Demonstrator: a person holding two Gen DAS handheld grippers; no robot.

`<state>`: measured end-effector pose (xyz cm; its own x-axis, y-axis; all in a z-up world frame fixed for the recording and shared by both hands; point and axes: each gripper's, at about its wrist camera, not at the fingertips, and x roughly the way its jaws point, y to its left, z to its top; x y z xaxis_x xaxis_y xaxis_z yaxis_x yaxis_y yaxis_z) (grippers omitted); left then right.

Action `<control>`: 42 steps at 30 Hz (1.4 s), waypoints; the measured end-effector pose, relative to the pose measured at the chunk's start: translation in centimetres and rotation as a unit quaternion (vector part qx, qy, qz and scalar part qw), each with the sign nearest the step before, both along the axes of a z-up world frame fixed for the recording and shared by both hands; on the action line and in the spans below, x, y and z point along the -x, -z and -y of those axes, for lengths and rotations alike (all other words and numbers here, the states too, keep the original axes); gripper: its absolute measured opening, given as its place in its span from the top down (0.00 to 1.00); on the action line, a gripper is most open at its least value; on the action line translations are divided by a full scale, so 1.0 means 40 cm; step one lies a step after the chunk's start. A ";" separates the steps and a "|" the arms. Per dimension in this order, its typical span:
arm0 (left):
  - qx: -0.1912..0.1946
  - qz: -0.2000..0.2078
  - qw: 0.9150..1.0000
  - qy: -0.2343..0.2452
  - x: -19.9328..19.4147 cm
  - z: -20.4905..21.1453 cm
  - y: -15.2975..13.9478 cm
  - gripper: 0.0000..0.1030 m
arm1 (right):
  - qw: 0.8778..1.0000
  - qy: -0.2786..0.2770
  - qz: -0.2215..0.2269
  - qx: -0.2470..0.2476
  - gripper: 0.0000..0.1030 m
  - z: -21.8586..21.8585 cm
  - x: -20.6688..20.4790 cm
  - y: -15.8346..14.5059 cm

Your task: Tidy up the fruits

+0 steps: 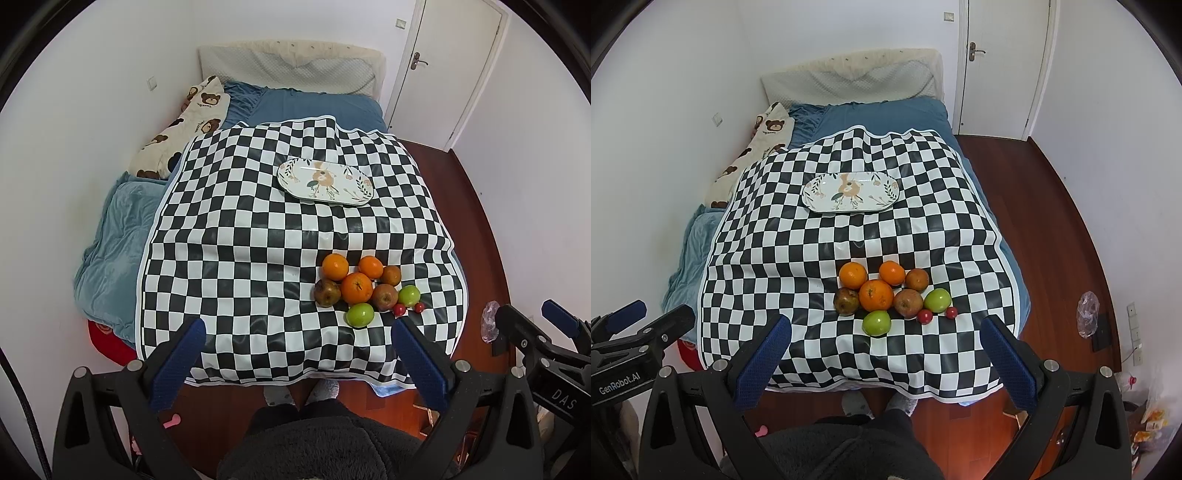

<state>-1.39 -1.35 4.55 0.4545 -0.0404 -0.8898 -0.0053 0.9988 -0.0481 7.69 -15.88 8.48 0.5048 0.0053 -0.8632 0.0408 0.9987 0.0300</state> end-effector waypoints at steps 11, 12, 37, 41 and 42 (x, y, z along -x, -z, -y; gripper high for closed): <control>0.001 -0.001 1.000 0.001 -0.001 -0.002 -0.002 0.00 | 1.000 0.000 0.000 0.000 0.00 0.000 -0.003 -0.002; 0.001 -0.001 1.000 0.001 -0.001 -0.001 -0.002 0.00 | 1.000 -0.001 0.001 -0.001 0.00 0.001 -0.001 0.004; 0.003 -0.001 1.000 0.001 0.001 -0.006 0.001 0.00 | 1.000 -0.003 0.003 -0.003 0.00 -0.006 -0.005 0.001; 0.002 -0.001 1.000 0.001 0.002 -0.005 0.002 0.00 | 1.000 0.000 0.005 -0.010 0.00 0.000 -0.008 -0.001; 0.002 0.001 1.000 -0.001 0.003 -0.006 0.002 0.00 | 1.000 0.003 0.009 -0.023 0.00 0.009 -0.012 -0.011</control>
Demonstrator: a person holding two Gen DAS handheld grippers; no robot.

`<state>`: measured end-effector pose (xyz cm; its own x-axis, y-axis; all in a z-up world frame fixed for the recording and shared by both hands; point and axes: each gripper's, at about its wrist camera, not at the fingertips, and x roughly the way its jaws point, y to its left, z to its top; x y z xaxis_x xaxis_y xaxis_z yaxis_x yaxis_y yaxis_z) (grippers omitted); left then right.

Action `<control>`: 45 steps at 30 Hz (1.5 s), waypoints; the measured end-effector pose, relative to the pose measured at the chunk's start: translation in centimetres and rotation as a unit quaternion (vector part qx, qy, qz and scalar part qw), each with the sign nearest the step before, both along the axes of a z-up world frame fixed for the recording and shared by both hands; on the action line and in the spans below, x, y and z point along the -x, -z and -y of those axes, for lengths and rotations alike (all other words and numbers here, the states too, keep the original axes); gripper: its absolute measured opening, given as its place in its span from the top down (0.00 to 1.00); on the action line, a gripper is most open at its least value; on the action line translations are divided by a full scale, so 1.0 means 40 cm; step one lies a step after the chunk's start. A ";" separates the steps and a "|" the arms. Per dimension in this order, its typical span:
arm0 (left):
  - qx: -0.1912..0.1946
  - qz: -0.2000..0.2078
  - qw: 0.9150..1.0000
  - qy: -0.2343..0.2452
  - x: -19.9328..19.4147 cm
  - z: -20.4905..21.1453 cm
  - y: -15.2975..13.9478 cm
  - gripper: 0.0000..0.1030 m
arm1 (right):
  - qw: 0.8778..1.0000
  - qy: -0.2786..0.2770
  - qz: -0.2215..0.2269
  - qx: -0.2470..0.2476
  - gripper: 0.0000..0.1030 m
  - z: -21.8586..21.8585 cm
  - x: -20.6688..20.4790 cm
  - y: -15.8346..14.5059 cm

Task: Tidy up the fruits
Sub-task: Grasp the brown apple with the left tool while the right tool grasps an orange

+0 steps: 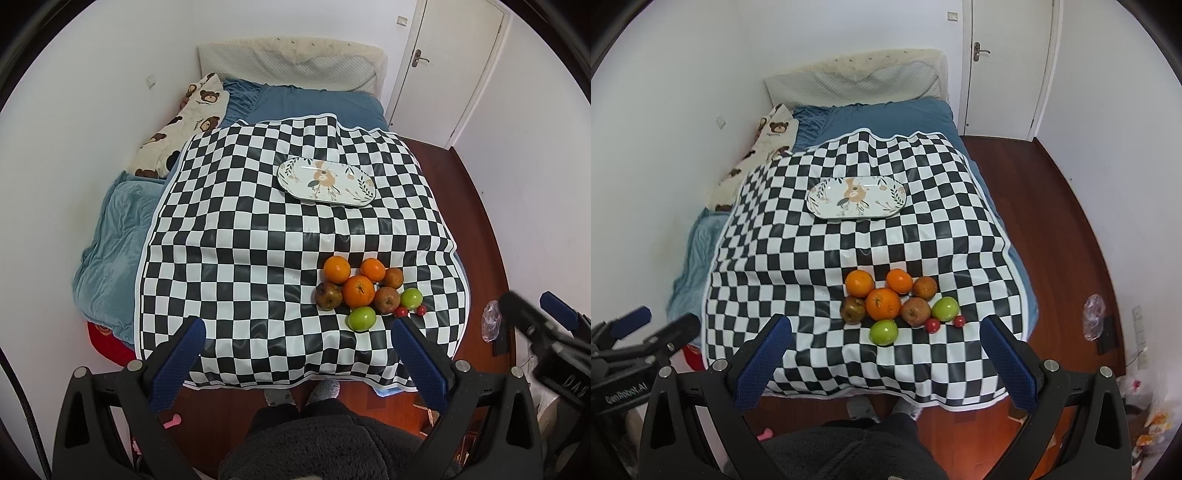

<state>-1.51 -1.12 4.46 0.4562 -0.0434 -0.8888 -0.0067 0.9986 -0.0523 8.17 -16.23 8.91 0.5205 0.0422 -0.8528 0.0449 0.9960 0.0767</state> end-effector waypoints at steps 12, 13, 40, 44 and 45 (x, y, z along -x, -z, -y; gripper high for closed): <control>-0.076 -0.035 0.996 -0.015 -0.091 0.054 0.159 0.00 | 0.996 0.048 -0.039 -0.058 0.00 0.170 -0.129 0.246; -0.082 -0.048 0.995 -0.018 -0.101 0.058 0.187 0.00 | 0.995 0.047 -0.057 -0.066 0.03 0.184 -0.144 0.292; -0.016 -0.274 0.956 -0.099 -0.320 -0.030 0.711 0.00 | 0.942 -0.185 -0.279 0.031 0.24 -0.115 -0.487 0.998; 0.096 -0.311 0.941 -0.092 -0.363 -0.035 0.765 0.00 | 0.941 -0.183 -0.282 0.041 0.26 -0.125 -0.489 1.005; 0.122 -0.316 0.936 -0.095 -0.369 -0.045 0.778 0.01 | 0.942 -0.179 -0.281 0.035 0.26 -0.120 -0.488 1.000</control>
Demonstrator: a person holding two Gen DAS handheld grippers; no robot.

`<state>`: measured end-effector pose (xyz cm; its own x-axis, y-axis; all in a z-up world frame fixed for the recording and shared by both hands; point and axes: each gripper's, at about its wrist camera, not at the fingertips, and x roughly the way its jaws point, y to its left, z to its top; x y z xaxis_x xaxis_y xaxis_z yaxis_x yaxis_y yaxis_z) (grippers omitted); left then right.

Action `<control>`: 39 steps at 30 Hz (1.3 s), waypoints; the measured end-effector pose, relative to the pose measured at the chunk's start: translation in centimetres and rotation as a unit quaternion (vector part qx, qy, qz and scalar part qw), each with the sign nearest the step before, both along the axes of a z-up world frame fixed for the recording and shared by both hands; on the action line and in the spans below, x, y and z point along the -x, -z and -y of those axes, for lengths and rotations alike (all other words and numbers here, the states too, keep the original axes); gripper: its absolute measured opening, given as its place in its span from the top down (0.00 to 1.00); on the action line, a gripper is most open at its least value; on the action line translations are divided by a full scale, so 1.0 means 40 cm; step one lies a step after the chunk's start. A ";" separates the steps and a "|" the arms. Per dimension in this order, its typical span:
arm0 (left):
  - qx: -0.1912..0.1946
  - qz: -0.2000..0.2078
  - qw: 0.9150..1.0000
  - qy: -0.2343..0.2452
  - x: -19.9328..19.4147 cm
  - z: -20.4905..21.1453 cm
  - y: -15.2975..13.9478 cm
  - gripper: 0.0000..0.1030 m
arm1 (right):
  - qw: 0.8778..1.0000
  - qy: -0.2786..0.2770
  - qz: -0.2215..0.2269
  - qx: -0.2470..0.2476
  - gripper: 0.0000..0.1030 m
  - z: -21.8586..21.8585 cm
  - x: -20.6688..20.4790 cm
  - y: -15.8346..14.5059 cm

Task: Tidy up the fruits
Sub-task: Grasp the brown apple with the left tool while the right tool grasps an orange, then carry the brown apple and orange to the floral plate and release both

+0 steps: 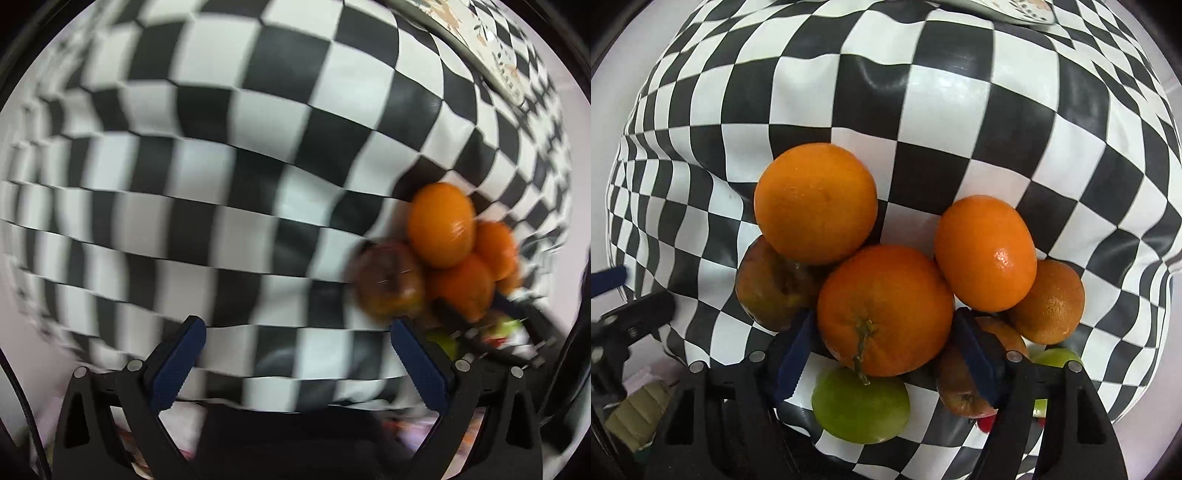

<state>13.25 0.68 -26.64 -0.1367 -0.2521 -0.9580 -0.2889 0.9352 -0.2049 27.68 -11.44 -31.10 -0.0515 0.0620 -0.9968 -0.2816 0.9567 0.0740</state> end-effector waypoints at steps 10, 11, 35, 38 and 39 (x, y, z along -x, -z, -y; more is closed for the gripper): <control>0.126 -0.067 0.990 -0.010 -0.110 0.070 0.114 0.10 | 0.998 0.042 -0.007 -0.048 0.27 0.092 0.004 -0.060; 0.124 -0.070 0.990 -0.012 -0.118 0.075 0.121 0.17 | 0.998 0.041 -0.007 -0.052 0.27 0.104 0.000 -0.064; 0.034 -0.029 0.999 0.004 -0.300 -0.003 0.046 0.44 | 0.998 0.016 -0.022 -0.048 0.27 0.153 -0.002 -0.073; 0.017 -0.015 1.000 0.013 -0.316 -0.005 0.002 0.45 | 0.998 0.033 -0.017 -0.052 0.27 0.172 0.006 -0.104; 0.014 -0.010 1.000 0.017 -0.306 -0.011 -0.013 0.45 | 0.997 0.040 -0.017 -0.057 0.27 0.181 0.007 -0.116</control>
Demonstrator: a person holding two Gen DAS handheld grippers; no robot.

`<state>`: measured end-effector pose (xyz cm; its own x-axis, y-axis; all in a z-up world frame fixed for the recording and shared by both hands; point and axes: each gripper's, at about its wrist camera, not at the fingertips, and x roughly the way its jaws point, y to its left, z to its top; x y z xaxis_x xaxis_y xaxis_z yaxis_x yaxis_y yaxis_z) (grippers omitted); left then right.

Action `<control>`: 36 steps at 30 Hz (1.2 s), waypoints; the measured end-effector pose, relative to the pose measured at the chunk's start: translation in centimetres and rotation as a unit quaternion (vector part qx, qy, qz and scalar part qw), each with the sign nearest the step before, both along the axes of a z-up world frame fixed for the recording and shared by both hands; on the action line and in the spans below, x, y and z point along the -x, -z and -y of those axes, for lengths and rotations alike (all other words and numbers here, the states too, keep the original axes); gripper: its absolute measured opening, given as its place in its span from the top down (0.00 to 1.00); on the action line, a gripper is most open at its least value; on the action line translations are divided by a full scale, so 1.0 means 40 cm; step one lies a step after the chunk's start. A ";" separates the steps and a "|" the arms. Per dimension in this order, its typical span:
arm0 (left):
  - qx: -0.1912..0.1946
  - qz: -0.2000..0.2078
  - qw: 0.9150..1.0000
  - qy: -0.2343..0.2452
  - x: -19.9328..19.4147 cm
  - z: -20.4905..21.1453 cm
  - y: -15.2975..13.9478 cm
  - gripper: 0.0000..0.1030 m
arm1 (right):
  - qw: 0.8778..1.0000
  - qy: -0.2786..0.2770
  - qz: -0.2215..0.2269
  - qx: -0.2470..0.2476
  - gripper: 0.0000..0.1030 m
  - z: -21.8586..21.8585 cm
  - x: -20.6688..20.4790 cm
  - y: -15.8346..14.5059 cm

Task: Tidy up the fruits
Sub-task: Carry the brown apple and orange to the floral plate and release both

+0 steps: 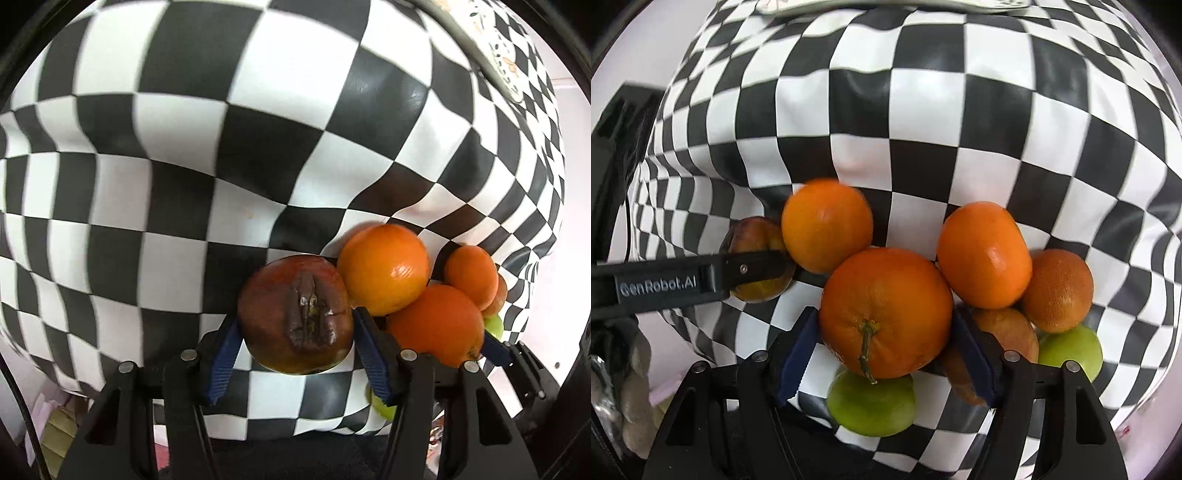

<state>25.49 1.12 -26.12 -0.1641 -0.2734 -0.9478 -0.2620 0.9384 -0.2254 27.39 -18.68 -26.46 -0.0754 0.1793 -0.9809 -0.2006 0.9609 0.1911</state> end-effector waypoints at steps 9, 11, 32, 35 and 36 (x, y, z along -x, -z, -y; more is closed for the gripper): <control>0.009 0.049 0.999 -0.001 -0.114 -0.029 -0.171 0.45 | 0.995 0.050 0.009 -0.081 0.28 0.080 -0.058 -0.143; 0.020 0.072 0.997 -0.004 -0.172 -0.041 -0.236 0.45 | 0.993 0.062 0.015 -0.102 0.28 0.103 -0.081 -0.187; -0.030 0.080 0.994 0.072 -0.948 0.150 -0.140 0.44 | 0.994 0.065 0.091 0.004 0.27 0.098 -0.756 -0.229; -0.046 0.087 0.991 0.093 -1.024 0.171 -0.144 0.44 | 0.994 0.077 0.078 0.008 0.27 0.102 -0.792 -0.202; -0.051 0.085 0.990 0.103 -1.041 0.178 -0.153 0.44 | 0.994 0.079 0.079 0.008 0.27 0.102 -0.801 -0.199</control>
